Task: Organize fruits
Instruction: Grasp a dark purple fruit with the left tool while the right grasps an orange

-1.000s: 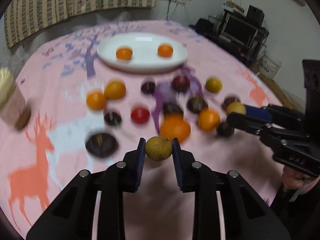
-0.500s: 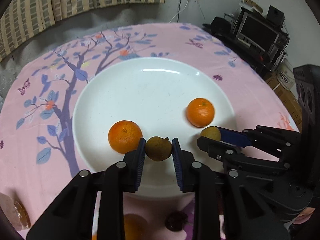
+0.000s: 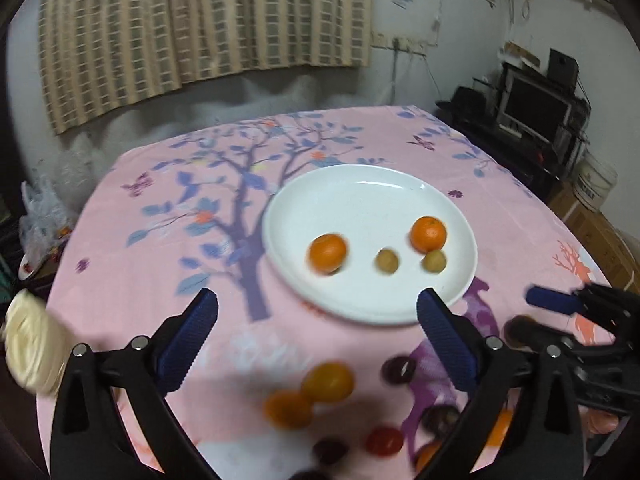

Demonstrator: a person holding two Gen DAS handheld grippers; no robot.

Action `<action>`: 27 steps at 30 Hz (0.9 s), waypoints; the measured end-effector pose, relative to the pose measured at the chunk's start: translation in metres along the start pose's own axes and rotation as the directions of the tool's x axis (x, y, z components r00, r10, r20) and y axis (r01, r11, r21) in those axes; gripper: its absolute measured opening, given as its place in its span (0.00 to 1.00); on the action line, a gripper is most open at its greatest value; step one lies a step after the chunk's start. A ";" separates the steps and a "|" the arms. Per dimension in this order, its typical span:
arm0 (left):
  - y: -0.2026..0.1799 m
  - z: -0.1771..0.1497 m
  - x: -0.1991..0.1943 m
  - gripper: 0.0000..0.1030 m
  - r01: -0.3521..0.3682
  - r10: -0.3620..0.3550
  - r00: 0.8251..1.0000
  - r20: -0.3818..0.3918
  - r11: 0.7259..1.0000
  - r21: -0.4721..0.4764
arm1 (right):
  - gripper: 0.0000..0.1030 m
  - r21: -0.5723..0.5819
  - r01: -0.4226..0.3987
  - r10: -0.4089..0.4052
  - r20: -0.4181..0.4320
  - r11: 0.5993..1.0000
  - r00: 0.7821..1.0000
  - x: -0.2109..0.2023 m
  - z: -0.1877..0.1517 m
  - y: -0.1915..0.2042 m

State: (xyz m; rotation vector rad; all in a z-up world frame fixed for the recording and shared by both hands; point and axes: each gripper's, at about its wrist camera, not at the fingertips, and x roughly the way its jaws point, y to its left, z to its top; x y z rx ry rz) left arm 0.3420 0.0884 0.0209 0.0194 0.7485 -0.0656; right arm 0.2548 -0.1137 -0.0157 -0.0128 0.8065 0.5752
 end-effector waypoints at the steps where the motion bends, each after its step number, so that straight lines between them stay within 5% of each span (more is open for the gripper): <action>1: 0.008 -0.012 -0.008 0.95 -0.022 0.022 1.000 0.006 1.000 -0.014 | 0.47 -0.007 -0.011 0.011 -0.009 1.000 1.000 0.000 -0.012 0.011; 12: 0.072 -0.097 -0.014 0.95 -0.077 0.057 0.994 -0.095 0.972 -0.220 | 0.48 -0.031 0.090 -0.092 -0.071 0.995 0.993 0.033 -0.037 0.048; 27: 0.074 -0.114 -0.030 0.95 -0.122 0.108 0.991 -0.081 0.972 -0.198 | 0.48 -0.014 0.127 -0.128 -0.126 0.992 0.984 0.052 -0.034 0.048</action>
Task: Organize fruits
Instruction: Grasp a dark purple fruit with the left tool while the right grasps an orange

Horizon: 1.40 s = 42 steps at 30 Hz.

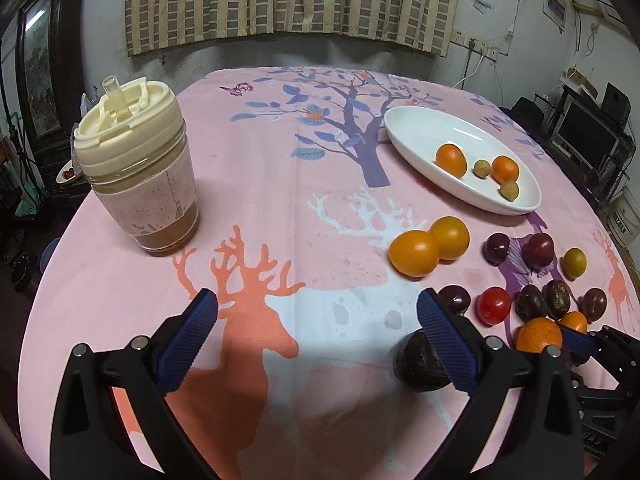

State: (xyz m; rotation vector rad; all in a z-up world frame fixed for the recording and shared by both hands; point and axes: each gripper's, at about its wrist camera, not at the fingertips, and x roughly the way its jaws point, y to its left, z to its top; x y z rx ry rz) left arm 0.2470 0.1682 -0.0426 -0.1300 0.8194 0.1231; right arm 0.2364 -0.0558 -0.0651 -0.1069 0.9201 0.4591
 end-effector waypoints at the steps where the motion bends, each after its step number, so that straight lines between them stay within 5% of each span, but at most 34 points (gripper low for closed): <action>1: 0.000 0.000 0.000 0.95 0.001 -0.001 1.000 -0.003 1.000 -0.002 | 0.48 -0.001 0.000 0.000 -0.003 1.000 1.000 0.001 0.000 0.000; 14: 0.002 -0.003 0.004 0.95 0.041 -0.041 0.998 -0.040 0.999 0.001 | 0.42 0.058 -0.030 0.027 0.053 0.998 0.998 -0.028 -0.003 -0.014; 18: -0.018 -0.013 -0.003 0.95 0.196 -0.190 0.979 -0.068 0.975 0.101 | 0.42 0.068 -0.023 0.018 0.080 0.997 0.997 -0.042 -0.004 -0.022; 21: -0.041 -0.025 -0.008 0.93 0.198 -0.187 0.980 -0.067 0.955 0.220 | 0.42 0.082 -0.035 0.027 0.094 0.996 0.995 -0.047 -0.004 -0.026; 23: -0.052 -0.030 -0.005 0.78 0.198 -0.182 0.980 -0.084 0.943 0.266 | 0.42 0.080 -0.036 0.028 0.097 0.996 0.995 -0.049 -0.005 -0.027; 27: -0.056 -0.033 0.008 0.66 0.216 -0.184 0.973 -0.140 0.939 0.266 | 0.42 0.080 -0.045 0.036 0.104 0.996 0.994 -0.052 -0.007 -0.030; 35: -0.050 -0.032 0.017 0.60 0.254 -0.216 0.959 -0.183 0.941 0.223 | 0.42 0.093 -0.054 0.044 0.107 0.994 0.993 -0.054 -0.011 -0.036; 42: -0.053 -0.033 0.017 0.45 0.272 -0.231 0.955 -0.187 0.934 0.232 | 0.42 0.102 -0.065 0.053 0.114 0.993 0.992 -0.058 -0.009 -0.045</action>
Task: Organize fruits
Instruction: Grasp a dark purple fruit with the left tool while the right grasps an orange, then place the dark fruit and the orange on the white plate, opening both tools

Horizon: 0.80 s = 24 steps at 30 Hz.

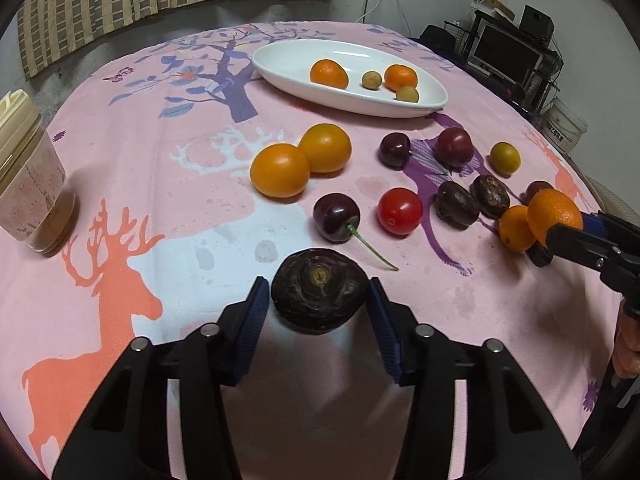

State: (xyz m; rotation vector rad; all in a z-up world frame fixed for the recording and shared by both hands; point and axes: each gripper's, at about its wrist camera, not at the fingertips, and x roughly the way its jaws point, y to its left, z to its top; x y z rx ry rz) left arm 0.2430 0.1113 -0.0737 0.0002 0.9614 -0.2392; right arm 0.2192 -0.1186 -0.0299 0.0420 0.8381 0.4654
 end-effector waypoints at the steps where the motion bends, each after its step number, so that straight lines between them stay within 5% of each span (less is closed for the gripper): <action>1: -0.002 0.000 0.000 0.45 -0.009 0.009 1.000 0.000 1.000 0.003 | 0.42 0.002 -0.003 0.003 0.004 1.000 1.000 -0.001 0.003 -0.003; 6: -0.003 0.015 -0.015 0.44 0.045 -0.045 0.999 0.024 0.999 -0.022 | 0.42 0.003 -0.001 0.001 0.058 1.000 0.998 -0.005 0.038 -0.020; 12: -0.016 0.094 -0.036 0.44 0.058 -0.058 0.989 0.137 0.998 0.004 | 0.42 0.033 0.031 -0.034 0.102 0.999 0.994 0.033 0.107 -0.040; 17: -0.020 0.181 0.008 0.44 0.007 -0.004 0.990 0.143 1.000 -0.020 | 0.42 0.046 0.053 -0.051 -0.041 0.997 0.998 0.104 0.148 -0.054; 24: 0.004 0.244 0.099 0.44 -0.096 0.096 0.995 -0.002 0.992 -0.087 | 0.43 -0.041 0.074 -0.078 -0.116 0.996 0.990 0.150 0.158 -0.049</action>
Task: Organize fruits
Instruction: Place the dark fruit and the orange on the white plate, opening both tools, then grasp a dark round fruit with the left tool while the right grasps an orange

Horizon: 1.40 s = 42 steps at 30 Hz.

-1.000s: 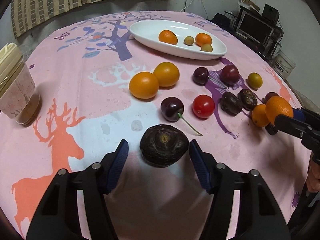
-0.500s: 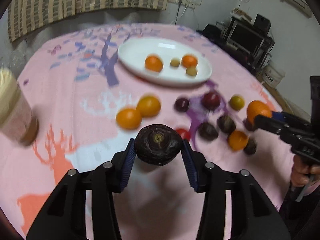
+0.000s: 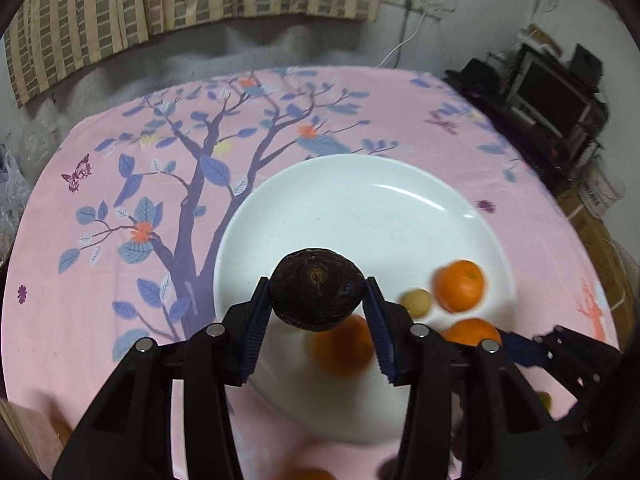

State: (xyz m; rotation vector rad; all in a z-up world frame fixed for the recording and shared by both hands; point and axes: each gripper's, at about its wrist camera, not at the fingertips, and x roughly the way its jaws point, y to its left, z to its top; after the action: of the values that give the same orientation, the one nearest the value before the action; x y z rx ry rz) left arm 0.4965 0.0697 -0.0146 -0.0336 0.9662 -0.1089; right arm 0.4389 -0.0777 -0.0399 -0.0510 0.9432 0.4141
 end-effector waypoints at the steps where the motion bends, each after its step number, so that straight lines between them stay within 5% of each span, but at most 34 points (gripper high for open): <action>1: 0.002 0.000 0.008 0.44 -0.008 0.008 1.000 -0.012 1.000 -0.002 | 0.43 0.001 -0.010 0.010 -0.007 1.000 1.000 0.002 0.001 -0.001; 4: 0.007 0.001 0.025 0.46 -0.013 0.013 0.999 -0.052 1.000 -0.004 | 0.43 0.003 -0.019 0.019 -0.013 1.000 1.000 -0.002 -0.002 -0.002; 6: 0.007 -0.001 0.022 0.67 -0.036 0.037 0.998 -0.043 0.999 0.008 | 0.43 0.003 -0.022 0.022 0.009 1.000 1.000 -0.015 -0.007 -0.002; 14: 0.012 -0.046 -0.076 0.94 -0.039 0.038 0.991 0.131 0.999 0.006 | 0.52 -0.001 -0.066 0.065 0.175 0.998 0.982 -0.119 -0.087 -0.001; 21: 0.016 -0.148 -0.129 0.95 0.016 -0.004 0.979 0.203 0.998 -0.058 | 0.54 0.002 -0.044 0.043 0.162 0.999 0.986 -0.133 -0.167 0.018; 26: 0.023 -0.208 -0.120 0.95 0.018 0.003 0.984 0.180 0.993 -0.115 | 0.54 -0.076 0.086 -0.074 0.146 0.993 0.987 -0.120 -0.179 0.036; 28: 0.028 -0.223 -0.114 0.95 0.004 0.016 0.991 0.135 0.989 -0.147 | 0.53 -0.061 0.073 -0.066 0.119 0.995 0.991 -0.113 -0.178 0.036; 42: 0.036 -0.234 -0.124 0.95 -0.006 0.033 0.986 0.163 0.986 -0.169 | 0.46 -0.078 0.079 -0.077 0.027 0.994 0.997 -0.096 -0.179 0.042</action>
State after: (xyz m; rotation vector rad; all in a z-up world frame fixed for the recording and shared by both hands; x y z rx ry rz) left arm 0.2374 0.1230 -0.0490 -0.1856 0.8075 -0.0060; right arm 0.2353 -0.1098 -0.0639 -0.1546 0.8982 0.3791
